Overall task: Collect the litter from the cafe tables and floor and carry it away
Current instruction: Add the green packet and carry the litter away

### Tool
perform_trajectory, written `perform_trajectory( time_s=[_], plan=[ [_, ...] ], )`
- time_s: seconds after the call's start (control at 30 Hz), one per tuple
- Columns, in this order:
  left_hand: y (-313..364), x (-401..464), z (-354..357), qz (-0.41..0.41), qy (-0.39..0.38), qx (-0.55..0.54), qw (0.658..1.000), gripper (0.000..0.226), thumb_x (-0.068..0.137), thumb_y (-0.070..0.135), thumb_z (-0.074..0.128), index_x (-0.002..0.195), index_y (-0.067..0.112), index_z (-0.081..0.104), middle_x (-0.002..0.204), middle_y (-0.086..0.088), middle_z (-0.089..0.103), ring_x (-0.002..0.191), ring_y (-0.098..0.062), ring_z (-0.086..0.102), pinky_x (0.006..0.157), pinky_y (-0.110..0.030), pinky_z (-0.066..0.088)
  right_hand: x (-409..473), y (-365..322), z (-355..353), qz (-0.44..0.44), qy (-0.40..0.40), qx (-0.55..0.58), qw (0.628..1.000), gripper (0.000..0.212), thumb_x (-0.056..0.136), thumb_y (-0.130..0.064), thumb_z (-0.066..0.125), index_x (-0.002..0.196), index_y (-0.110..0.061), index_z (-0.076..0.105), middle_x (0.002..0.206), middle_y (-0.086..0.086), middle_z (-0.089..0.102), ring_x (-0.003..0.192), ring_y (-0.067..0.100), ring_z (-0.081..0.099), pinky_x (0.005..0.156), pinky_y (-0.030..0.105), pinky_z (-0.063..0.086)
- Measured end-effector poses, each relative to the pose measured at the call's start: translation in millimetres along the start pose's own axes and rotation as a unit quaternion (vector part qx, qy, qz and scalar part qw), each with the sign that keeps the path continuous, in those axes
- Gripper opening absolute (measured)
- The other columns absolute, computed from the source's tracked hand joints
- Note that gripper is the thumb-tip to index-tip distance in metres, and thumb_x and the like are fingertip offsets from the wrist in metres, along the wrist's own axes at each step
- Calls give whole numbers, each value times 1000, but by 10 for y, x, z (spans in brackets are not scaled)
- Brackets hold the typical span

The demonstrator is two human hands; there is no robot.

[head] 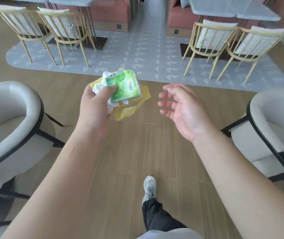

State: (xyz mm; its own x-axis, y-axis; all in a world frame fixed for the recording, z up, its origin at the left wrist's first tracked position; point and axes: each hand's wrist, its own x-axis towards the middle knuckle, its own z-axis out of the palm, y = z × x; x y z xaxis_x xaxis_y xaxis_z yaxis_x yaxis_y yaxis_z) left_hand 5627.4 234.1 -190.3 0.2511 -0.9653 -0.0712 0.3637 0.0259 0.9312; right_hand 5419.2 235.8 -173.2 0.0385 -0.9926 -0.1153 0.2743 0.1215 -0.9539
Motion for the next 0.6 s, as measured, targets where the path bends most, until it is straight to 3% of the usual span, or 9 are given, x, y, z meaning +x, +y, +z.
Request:
perform_trajectory(
  time_s=[0.23, 0.47, 0.6],
  plan=[
    [-139, 1288, 372, -10, 15, 16, 1000, 19, 86, 11, 67, 103, 19, 61, 92, 1, 78, 83, -22, 77, 63, -35, 60, 1410, 4, -31, 23, -15, 37, 999, 26, 77, -28, 61, 98, -13, 61, 86, 3, 64, 70, 17, 63, 59, 27, 49],
    [35, 2523, 1061, -3, 4, 30, 1000, 22, 80, 16, 70, 100, 20, 61, 92, 1, 78, 83, -24, 77, 63, -36, 59, 2765, -554, -164, 5, -28, 55, 998, 18, 86, -24, 60, 100, -14, 62, 89, 4, 66, 73, 17, 64, 62, 29, 50],
    [114, 3014, 1316, 1, -2, 36, 999, 27, 79, 17, 70, 104, 20, 61, 98, -1, 77, 91, -27, 77, 72, -40, 60, 3259, -735, -225, -5, -33, 62, 998, 14, 91, -22, 58, 101, -13, 62, 91, 6, 66, 74, 17, 64, 62, 29, 50]
  ],
)
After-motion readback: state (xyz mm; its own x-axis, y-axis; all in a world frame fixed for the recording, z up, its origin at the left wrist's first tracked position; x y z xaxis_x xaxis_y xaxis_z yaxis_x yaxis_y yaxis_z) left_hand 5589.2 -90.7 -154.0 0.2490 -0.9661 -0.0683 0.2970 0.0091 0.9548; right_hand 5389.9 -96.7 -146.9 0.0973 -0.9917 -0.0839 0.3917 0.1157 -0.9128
